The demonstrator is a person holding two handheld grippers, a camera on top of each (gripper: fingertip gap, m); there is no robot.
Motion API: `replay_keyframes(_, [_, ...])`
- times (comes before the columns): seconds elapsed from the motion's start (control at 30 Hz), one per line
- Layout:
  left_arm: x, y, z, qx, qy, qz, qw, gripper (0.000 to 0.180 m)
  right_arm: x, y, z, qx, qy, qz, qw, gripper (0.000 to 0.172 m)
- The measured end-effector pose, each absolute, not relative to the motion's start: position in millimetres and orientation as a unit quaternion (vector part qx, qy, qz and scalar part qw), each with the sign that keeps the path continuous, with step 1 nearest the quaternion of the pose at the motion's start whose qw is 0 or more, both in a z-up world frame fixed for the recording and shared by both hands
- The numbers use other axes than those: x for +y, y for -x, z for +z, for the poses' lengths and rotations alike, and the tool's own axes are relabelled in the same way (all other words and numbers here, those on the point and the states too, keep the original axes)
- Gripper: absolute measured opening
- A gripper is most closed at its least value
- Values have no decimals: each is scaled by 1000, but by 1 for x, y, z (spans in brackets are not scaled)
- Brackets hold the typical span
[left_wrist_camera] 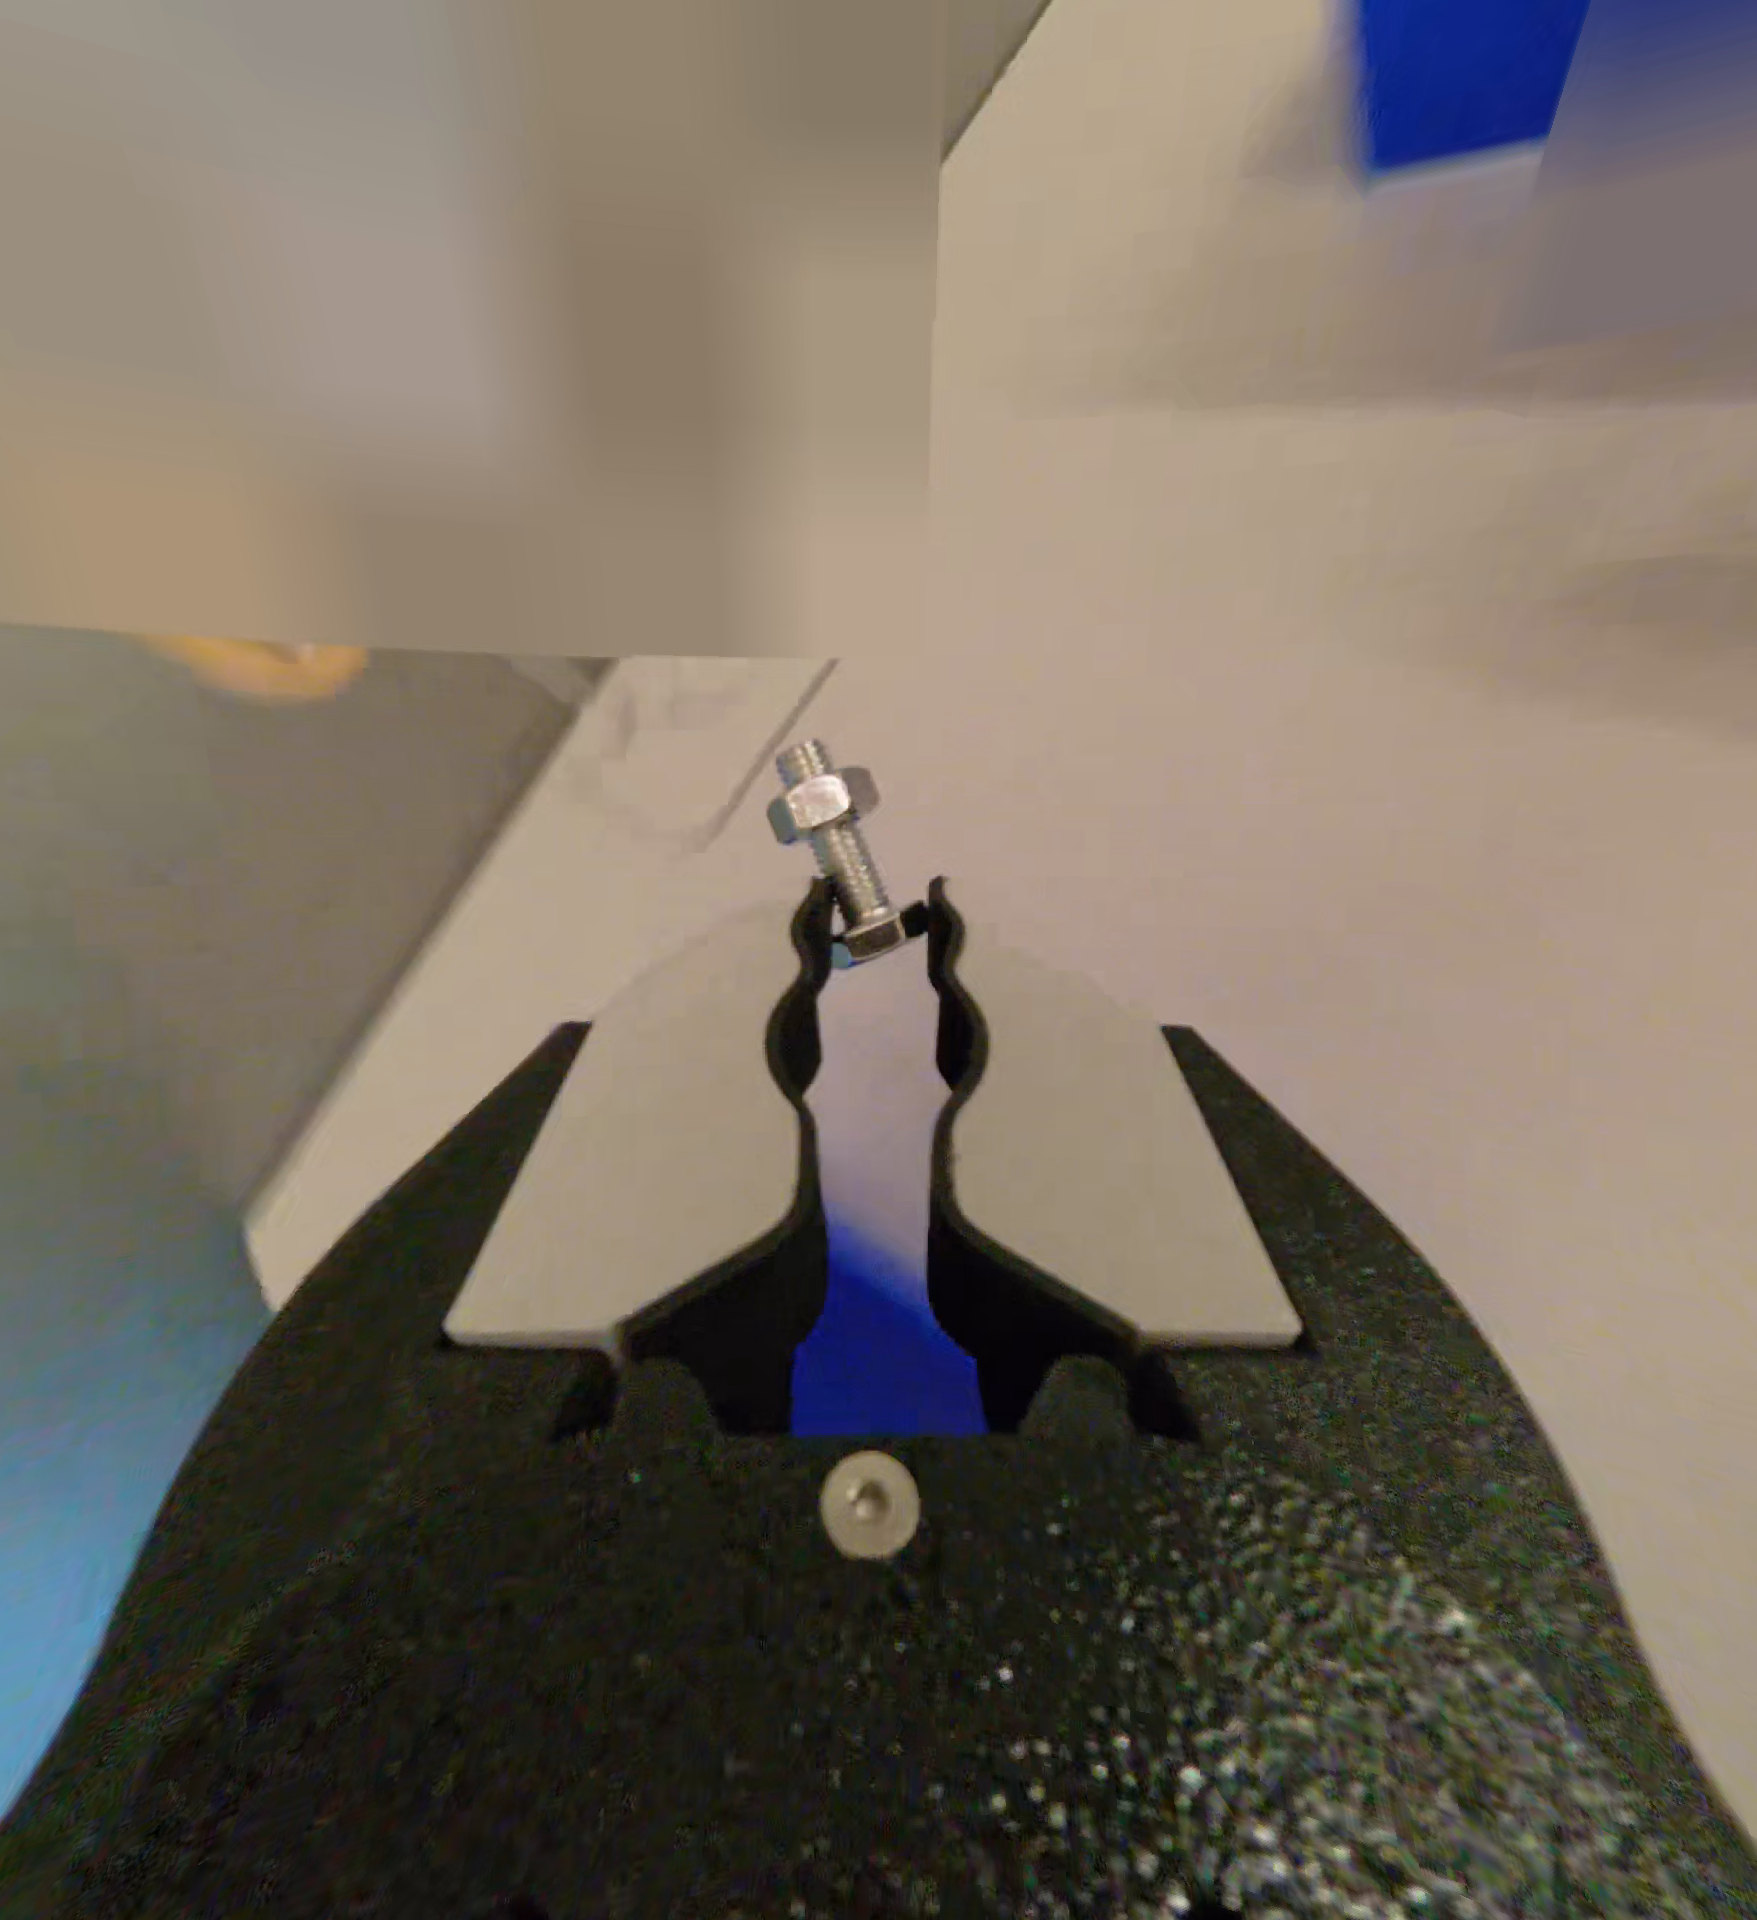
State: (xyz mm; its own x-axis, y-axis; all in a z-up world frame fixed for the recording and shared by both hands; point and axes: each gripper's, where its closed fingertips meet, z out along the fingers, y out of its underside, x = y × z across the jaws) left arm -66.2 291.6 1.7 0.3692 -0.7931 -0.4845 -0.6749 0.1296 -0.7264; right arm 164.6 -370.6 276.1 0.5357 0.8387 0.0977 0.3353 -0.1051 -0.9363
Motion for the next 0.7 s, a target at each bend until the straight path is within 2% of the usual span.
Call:
replay_keyframes(0.07, [266,12,0,614,584,-62,528,17,-366,-153,287,-387,693,319,518,30])
replay_keyframes(0.17, [243,-49,-29,673,503,-51,541,17,-364,-148,290,-355,686,389,501,38])
replay_keyframes(0.33, [218,-91,-65,719,429,-72,542,17,-361,-162,264,-348,723,364,473,41])
replay_keyframes(0.47, [210,-98,-78,746,397,-73,530,17,-362,-161,245,-353,737,369,443,36])
replay_keyframes(0.57, [208,-98,-86,756,392,-78,518,17,-365,-155,235,-366,735,377,428,20])
replay_keyframes(0.7, [210,-100,-96,746,415,-115,509,17,-358,-156,226,-364,733,370,440,19])
